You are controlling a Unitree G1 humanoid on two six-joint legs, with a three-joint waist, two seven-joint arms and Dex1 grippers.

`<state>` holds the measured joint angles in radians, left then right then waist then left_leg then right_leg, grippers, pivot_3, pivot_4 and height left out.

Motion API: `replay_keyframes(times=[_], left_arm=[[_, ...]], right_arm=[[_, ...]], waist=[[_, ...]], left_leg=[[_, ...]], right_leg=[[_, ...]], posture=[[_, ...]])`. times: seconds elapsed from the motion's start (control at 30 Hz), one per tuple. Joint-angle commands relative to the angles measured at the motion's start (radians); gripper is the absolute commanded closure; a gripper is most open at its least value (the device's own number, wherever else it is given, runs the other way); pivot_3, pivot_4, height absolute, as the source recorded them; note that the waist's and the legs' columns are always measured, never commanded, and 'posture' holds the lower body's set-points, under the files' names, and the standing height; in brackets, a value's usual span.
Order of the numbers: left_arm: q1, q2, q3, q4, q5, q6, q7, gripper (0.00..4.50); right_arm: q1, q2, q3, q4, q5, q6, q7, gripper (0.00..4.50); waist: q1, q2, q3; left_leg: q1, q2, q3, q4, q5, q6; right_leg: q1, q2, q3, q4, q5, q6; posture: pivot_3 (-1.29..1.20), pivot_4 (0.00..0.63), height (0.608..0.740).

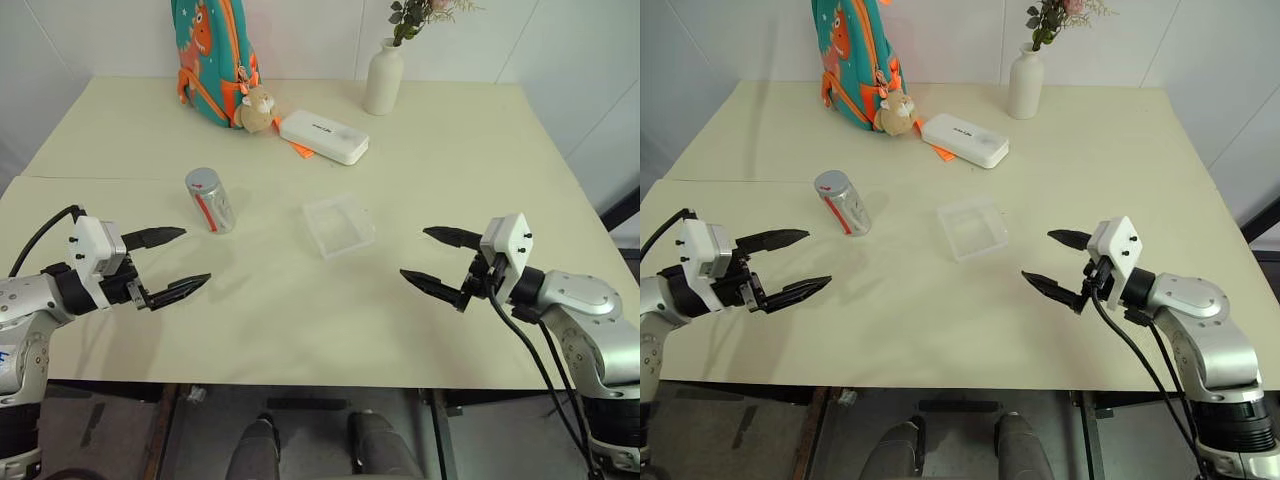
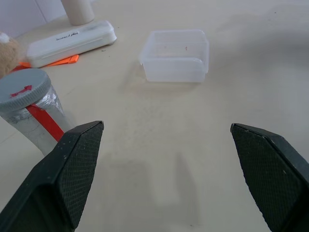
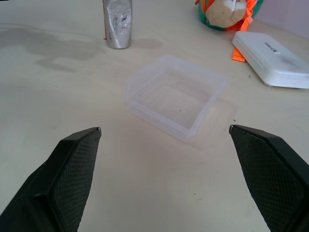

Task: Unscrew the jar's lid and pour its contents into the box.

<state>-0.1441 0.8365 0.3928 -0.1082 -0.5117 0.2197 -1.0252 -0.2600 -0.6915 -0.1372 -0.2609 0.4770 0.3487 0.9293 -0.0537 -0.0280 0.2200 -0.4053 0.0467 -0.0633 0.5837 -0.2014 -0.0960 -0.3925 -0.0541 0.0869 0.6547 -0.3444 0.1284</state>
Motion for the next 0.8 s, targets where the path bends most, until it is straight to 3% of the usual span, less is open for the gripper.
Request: replay_keyframes(times=[0.03, 0.3, 0.47, 0.8], left_arm=[[0.023, -0.011, 0.045, -0.046, -0.019, -0.004, 0.031, 0.01], [0.174, -0.233, 0.115, -0.196, 0.04, -0.005, 0.364, 0.01], [0.095, -0.368, 0.057, -0.178, 0.137, -0.016, 0.598, 0.01], [-0.138, -0.391, -0.04, 0.098, 0.215, -0.099, 0.637, 0.01]], right_arm=[[-0.016, 0.001, 0.004, -0.014, 0.021, -0.015, 0.025, 0.0], [-0.186, 0.123, 0.118, 0.08, -0.004, -0.063, 0.044, 0.0], [-0.328, 0.241, 0.171, 0.148, -0.006, -0.053, 0.023, 0.0], [-0.436, 0.365, 0.219, 0.182, -0.01, -0.076, 0.023, 0.0]], waist=[[-0.001, 0.0, 0.0], [-0.003, -0.001, 0.0], [0.005, -0.002, -0.001], [0.006, -0.002, -0.001]], left_leg=[[0.0, 0.0, 0.0, 0.0, 0.0, 0.0], [0.001, 0.001, 0.004, 0.004, -0.001, 0.002], [0.0, 0.002, 0.003, 0.009, -0.001, 0.001], [0.0, 0.003, 0.004, 0.01, 0.001, 0.002]], right_leg=[[0.0, 0.0, 0.0, 0.0, 0.0, 0.0], [0.0, 0.001, 0.004, 0.001, 0.002, 0.002], [0.001, 0.003, 0.005, 0.0, 0.007, 0.003], [0.001, 0.005, 0.006, -0.002, 0.013, 0.003]], posture=[[0.0, 0.15, 0.74], [0.0, 0.15, 0.74], [0.0, 0.15, 0.74], [0.0, 0.15, 0.74]])
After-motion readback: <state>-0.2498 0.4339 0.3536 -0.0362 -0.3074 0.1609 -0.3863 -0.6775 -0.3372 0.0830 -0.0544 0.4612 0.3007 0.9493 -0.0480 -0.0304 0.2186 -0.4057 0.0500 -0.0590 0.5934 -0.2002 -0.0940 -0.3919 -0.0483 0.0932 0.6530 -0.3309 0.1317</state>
